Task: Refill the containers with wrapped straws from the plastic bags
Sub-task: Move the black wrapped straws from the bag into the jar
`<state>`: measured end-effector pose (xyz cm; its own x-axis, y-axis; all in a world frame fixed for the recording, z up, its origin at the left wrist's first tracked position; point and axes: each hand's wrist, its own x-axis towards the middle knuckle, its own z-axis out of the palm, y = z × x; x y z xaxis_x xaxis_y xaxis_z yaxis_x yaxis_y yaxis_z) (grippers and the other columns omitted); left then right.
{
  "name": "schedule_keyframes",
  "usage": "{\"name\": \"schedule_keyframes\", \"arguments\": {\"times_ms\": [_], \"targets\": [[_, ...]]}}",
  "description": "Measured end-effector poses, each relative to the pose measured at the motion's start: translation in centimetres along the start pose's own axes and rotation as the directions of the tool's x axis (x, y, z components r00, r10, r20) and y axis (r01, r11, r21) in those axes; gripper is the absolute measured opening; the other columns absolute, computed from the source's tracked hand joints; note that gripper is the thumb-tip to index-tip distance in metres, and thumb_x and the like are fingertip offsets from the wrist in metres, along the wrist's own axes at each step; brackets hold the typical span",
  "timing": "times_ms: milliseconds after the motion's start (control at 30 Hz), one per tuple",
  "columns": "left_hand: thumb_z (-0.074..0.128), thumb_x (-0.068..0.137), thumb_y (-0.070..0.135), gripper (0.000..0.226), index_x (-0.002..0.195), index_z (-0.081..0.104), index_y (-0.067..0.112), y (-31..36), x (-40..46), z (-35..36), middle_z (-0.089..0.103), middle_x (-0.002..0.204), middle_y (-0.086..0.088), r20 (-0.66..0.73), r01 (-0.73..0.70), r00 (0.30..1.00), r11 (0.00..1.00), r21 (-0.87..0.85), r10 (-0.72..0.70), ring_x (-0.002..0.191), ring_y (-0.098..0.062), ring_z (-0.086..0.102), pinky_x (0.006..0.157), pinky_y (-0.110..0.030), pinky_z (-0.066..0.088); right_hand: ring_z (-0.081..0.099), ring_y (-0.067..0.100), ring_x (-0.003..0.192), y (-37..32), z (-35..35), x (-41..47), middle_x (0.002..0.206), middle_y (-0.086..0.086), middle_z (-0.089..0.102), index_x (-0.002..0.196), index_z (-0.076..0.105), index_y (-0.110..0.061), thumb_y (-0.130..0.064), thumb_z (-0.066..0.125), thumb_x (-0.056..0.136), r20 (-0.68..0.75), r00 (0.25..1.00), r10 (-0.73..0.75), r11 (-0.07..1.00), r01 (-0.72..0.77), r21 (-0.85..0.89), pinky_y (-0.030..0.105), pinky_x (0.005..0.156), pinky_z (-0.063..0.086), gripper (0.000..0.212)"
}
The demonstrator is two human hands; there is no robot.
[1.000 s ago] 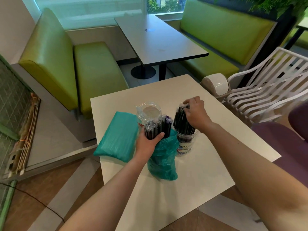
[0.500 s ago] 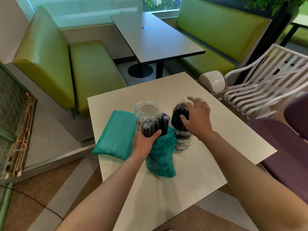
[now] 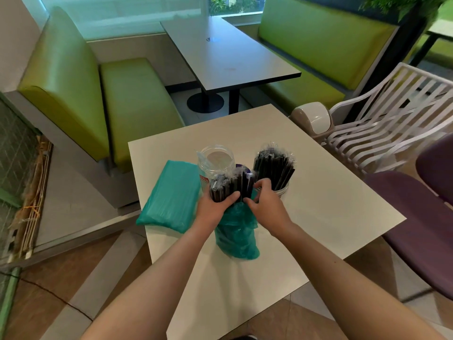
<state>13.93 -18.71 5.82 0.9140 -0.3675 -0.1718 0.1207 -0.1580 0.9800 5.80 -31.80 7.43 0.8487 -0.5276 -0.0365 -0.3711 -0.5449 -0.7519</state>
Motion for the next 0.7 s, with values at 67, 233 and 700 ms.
{"name": "schedule_keyframes", "arguments": {"times_ms": [67, 233, 700], "targets": [[0.086, 0.073, 0.025, 0.054, 0.119, 0.057, 0.025, 0.1, -0.4, -0.4, 0.066, 0.112, 0.008, 0.055, 0.014, 0.998, 0.999, -0.031, -0.012, 0.106, -0.007, 0.062, 0.088, -0.021, 0.050, 0.055, 0.011, 0.066, 0.1, -0.2, 0.1, 0.075, -0.001, 0.055, 0.128, 0.037, -0.020, -0.027, 0.072, 0.086, 0.013, 1.000, 0.026, 0.997, -0.027, 0.076, 0.031, 0.062, 0.047, 0.055], [0.084, 0.075, 0.022, 0.052, 0.122, 0.060, 0.019, 0.1, -0.9, -0.8, 0.069, 0.111, 0.006, 0.113, 0.036, 0.993, 0.998, -0.058, -0.029, 0.103, -0.005, 0.064, 0.078, -0.013, 0.052, 0.052, 0.014, 0.081, 0.0, -0.1, 0.9, 0.093, 0.007, 0.052, 0.127, 0.055, -0.020, -0.027, 0.074, 0.083, 0.063, 0.997, -0.037, 0.995, 0.031, 0.091, 0.011, 0.063, 0.039, 0.049], [0.082, 0.077, 0.031, 0.054, 0.123, 0.055, 0.021, 0.3, -0.7, 0.1, 0.062, 0.110, 0.008, -0.030, 0.031, 0.999, 0.999, -0.005, -0.032, 0.106, -0.012, 0.059, 0.094, -0.027, 0.047, 0.064, 0.019, 0.101, 0.7, 0.3, 0.3, 0.108, 0.005, 0.065, 0.112, 0.055, -0.015, -0.016, 0.070, 0.087, 0.126, 0.989, 0.076, 0.912, -0.120, 0.392, 0.038, 0.088, 0.055, 0.029]]}}
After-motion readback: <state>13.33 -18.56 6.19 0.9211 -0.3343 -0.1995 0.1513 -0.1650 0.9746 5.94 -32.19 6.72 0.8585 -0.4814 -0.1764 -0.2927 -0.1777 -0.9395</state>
